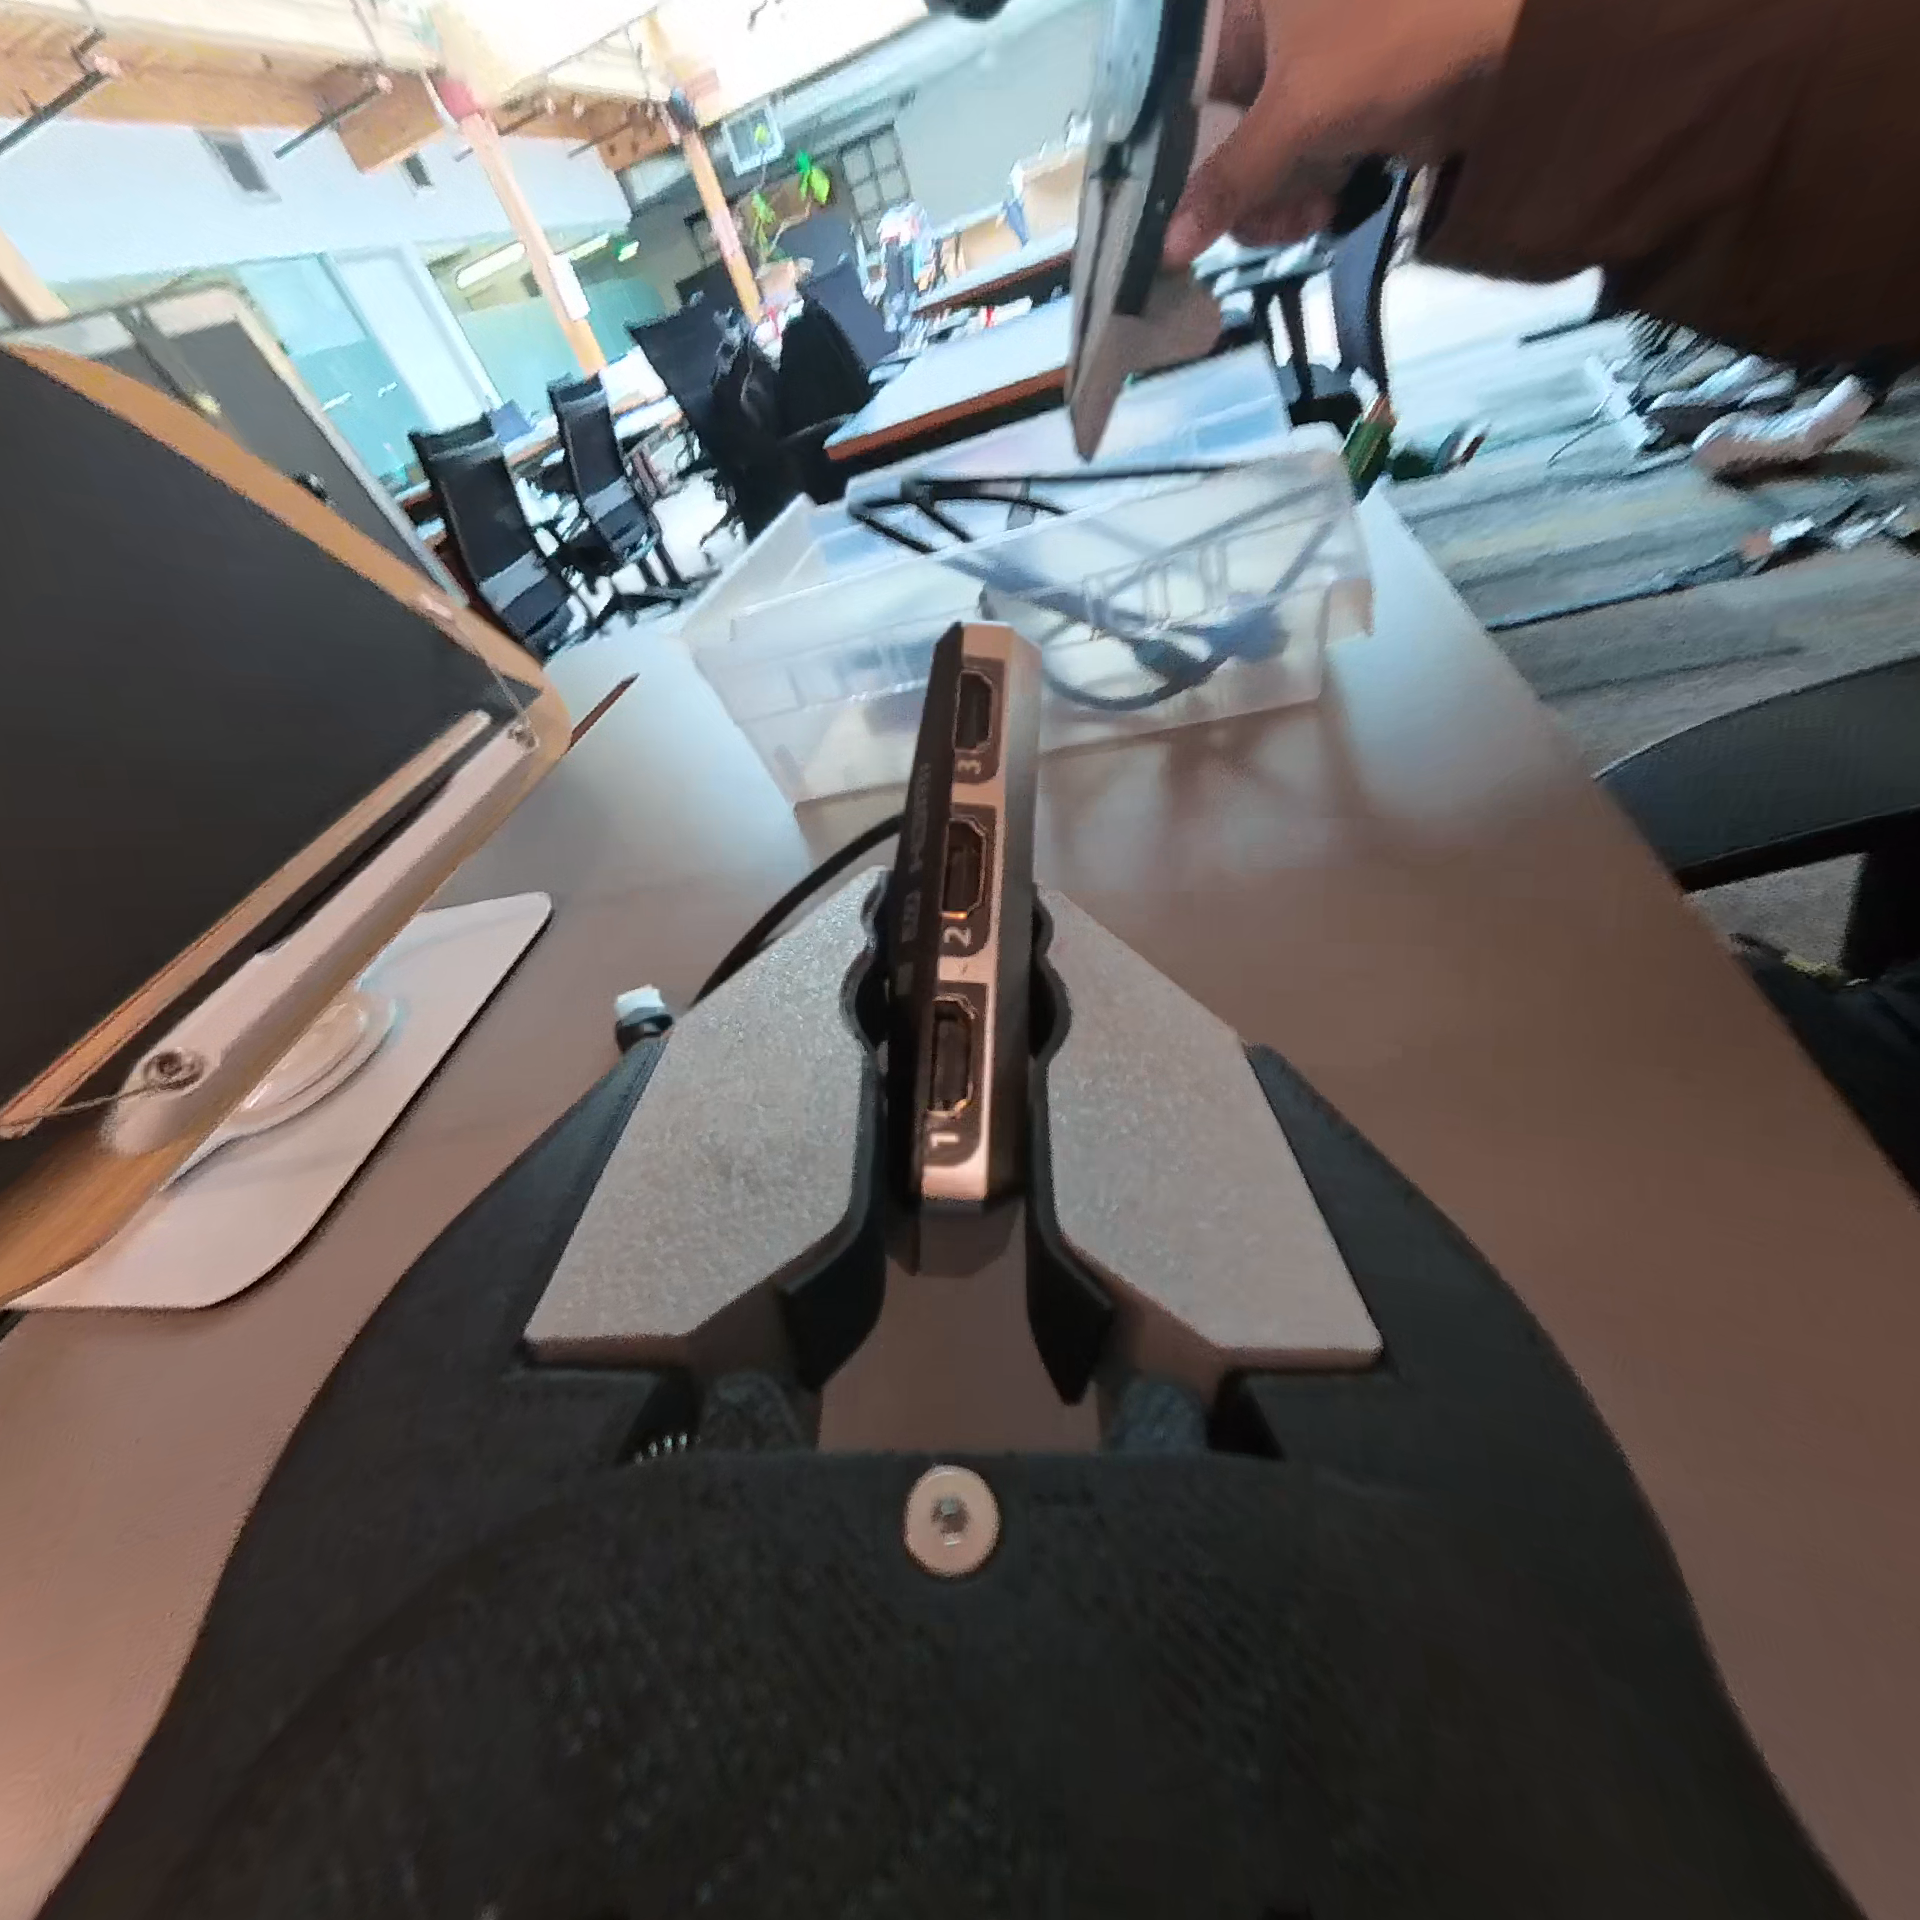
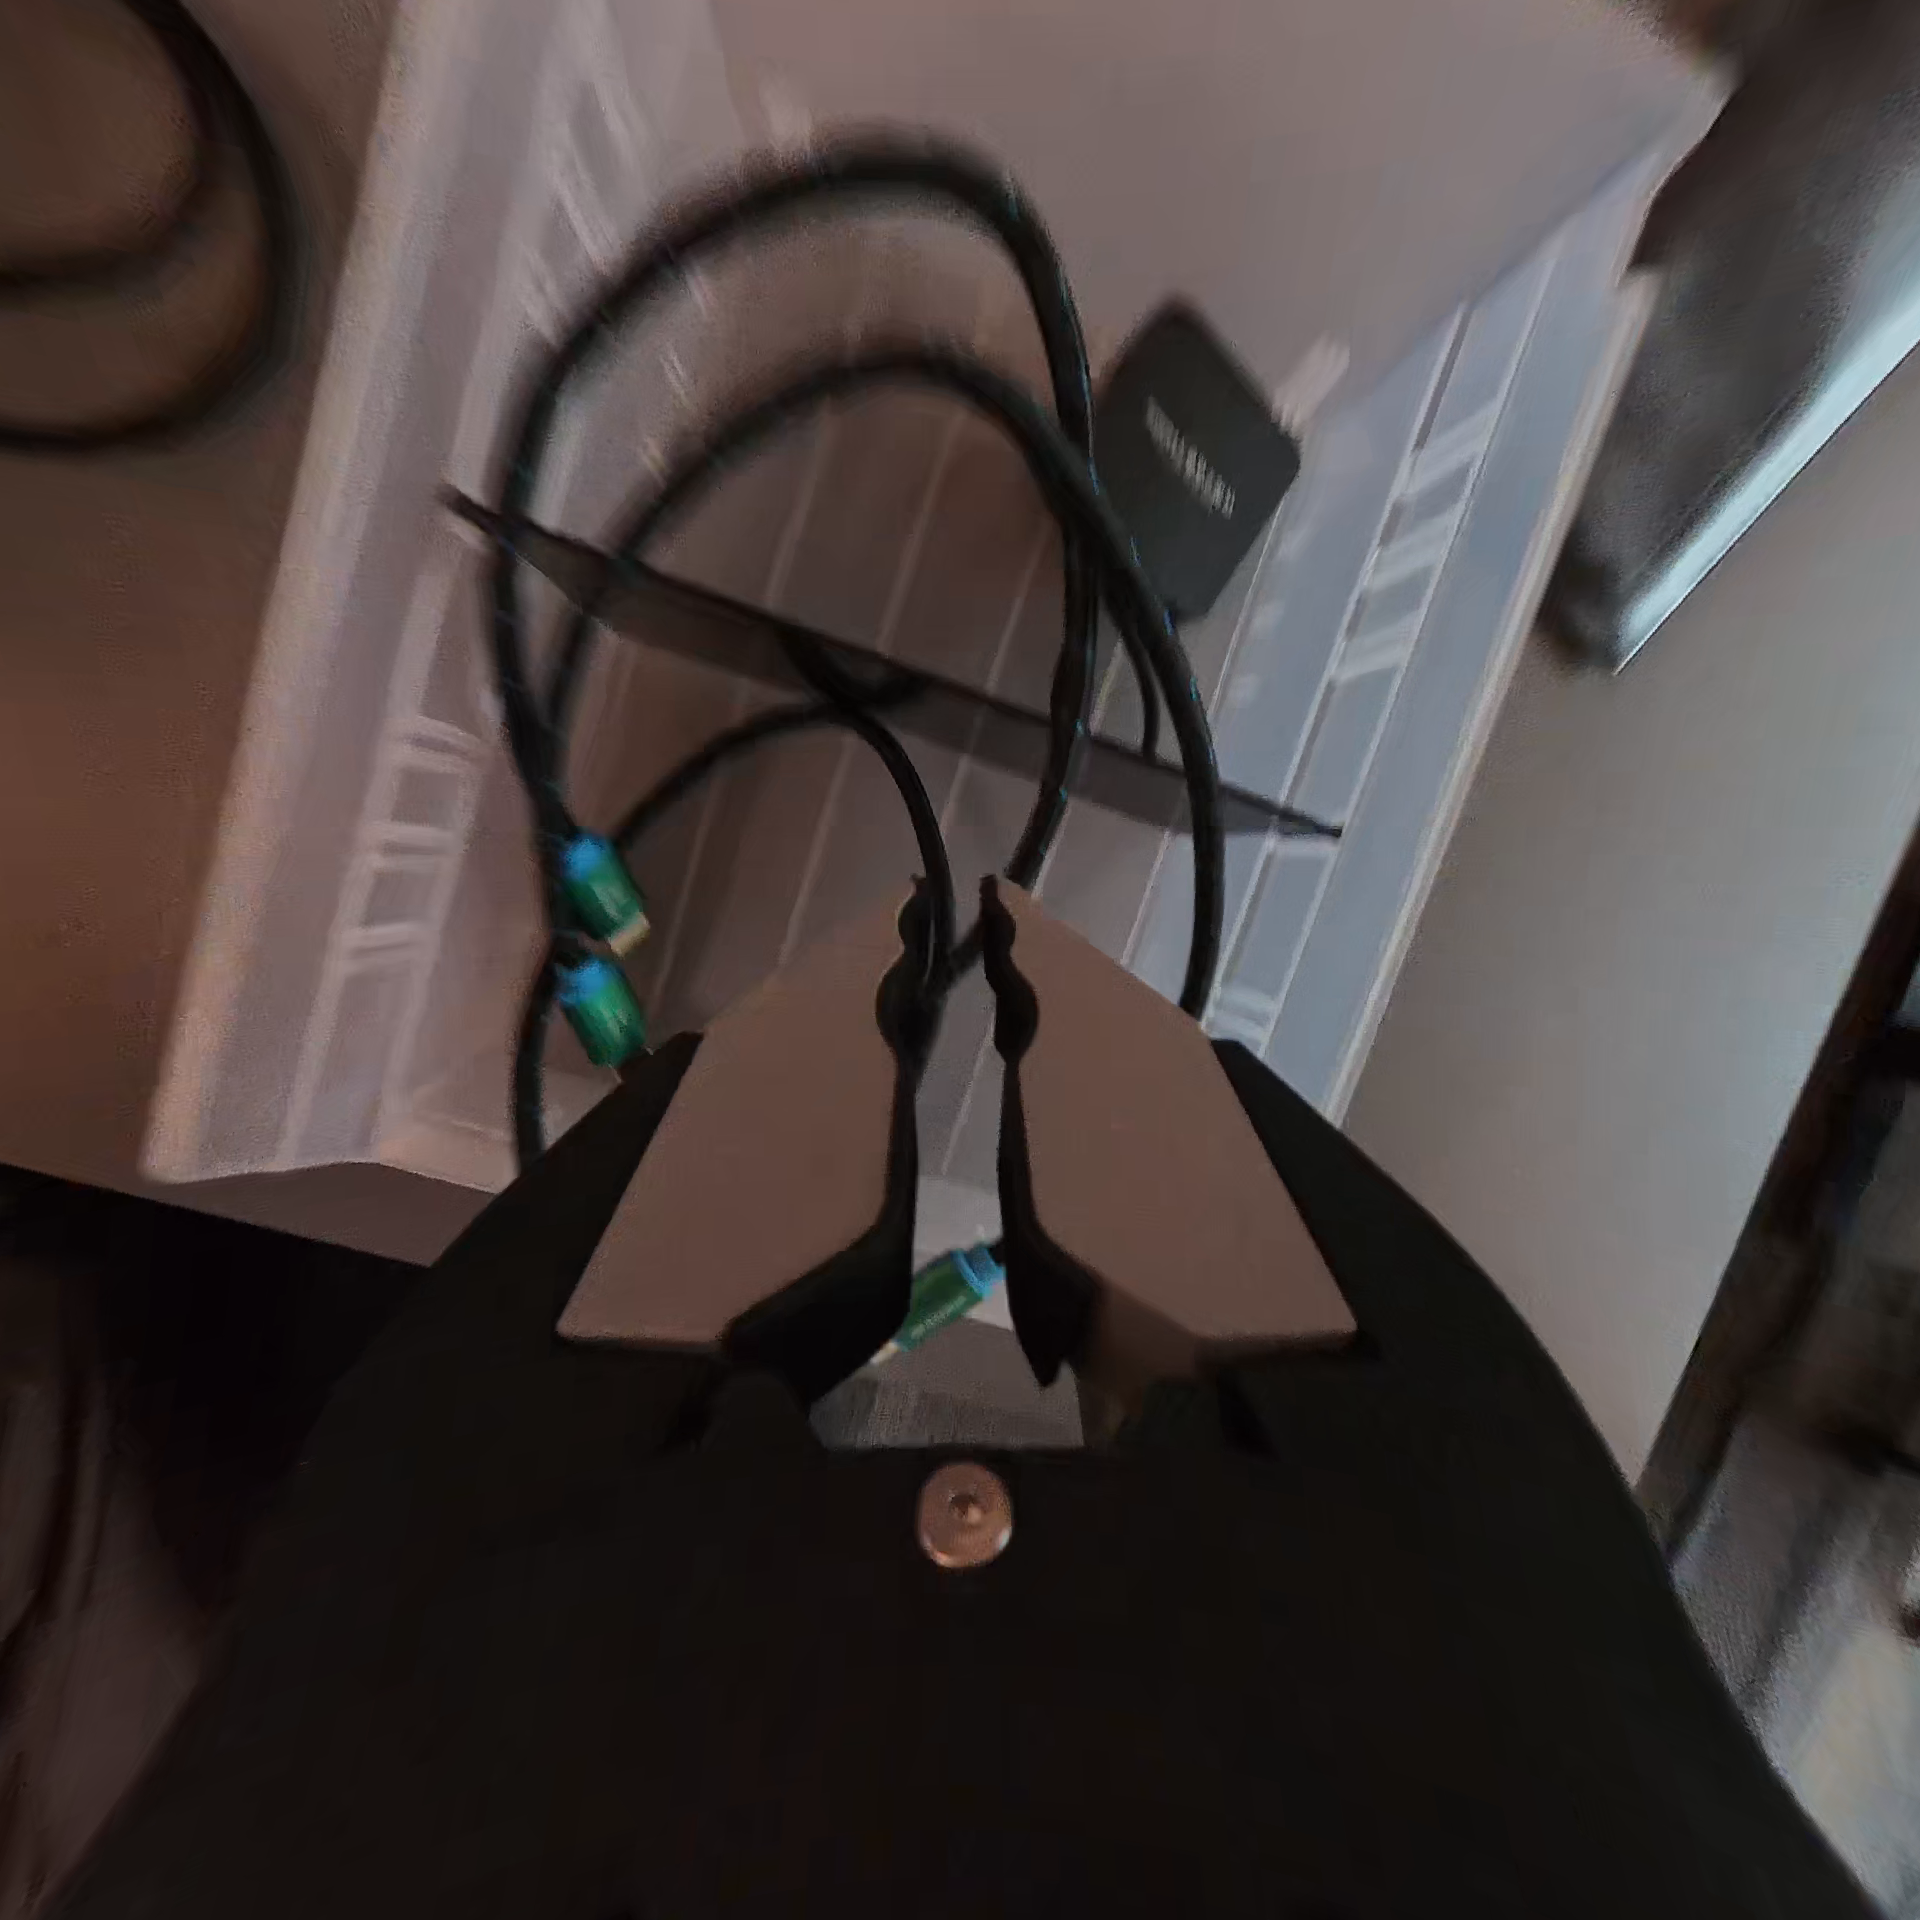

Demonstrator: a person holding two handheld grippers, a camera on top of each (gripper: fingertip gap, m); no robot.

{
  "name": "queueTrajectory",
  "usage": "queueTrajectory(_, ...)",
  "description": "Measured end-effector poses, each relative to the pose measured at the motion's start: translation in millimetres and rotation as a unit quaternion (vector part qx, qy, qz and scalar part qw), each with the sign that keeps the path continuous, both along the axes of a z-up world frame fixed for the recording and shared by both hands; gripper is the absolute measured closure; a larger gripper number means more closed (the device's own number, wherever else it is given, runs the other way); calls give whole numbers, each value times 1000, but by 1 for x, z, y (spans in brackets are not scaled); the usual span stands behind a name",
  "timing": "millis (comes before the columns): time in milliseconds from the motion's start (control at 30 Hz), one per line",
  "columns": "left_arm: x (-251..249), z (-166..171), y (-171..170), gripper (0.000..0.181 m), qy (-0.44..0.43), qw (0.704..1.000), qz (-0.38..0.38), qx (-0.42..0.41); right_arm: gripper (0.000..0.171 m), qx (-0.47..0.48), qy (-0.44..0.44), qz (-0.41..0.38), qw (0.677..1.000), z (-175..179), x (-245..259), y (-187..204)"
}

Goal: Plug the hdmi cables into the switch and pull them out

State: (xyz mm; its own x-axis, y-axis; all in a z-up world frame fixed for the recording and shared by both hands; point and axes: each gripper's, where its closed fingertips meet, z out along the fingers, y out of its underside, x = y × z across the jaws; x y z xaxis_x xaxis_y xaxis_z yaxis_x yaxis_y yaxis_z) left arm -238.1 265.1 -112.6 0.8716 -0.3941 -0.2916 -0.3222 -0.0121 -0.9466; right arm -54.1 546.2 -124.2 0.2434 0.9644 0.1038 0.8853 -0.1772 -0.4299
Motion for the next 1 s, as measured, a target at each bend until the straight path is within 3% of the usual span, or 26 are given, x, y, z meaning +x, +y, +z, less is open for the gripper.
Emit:
queueTrajectory(33, 2, 5, -2, 160, -11, 1000, -11, 10, 158, 12, 36, 13, 999, 16, -7, -7)
queueTrajectory(133, 8, 17, -7, 160, -34, 998, -36, 30, 135, 17, 137, 110, 984, 59, -37, -61)
queueTrajectory(233, 13, 23, -12, 160, -50, 996, -57, 39, 109, -29, 233, 266, 935, 85, -72, -155)
queueTrajectory(333, 16, 22, -14, 160, -49, 996, -67, 34, 111, -83, 289, 378, 876, 86, -100, -240)
queueTrajectory(533, 24, 23, -21, 160, -49, 994, -90, 33, 117, -69, 261, 466, 843, 49, -155, -314)
queueTrajectory(633, 18, 24, -21, 161, -65, 994, -86, 23, 148, -49, 243, 460, 853, 39, -180, -314)
queueTrajectory(733, 7, 27, -19, 160, -99, 993, -68, 20, 149, -73, 232, 453, 858, 42, -189, -312)
queueTrajectory(800, -4, 32, -16, 147, -91, 995, -29, 37, 150, -66, 232, 441, 864, 48, -193, -308)
queueTrajectory(900, -31, 43, -19, 149, -104, 992, 33, 70, 152, -11, 261, 409, 874, 79, -195, -288)
queueTrajectory(1000, -62, 46, -19, 165, -116, 983, 112, 87, 155, 85, 308, 344, 883, 142, -197, -239)
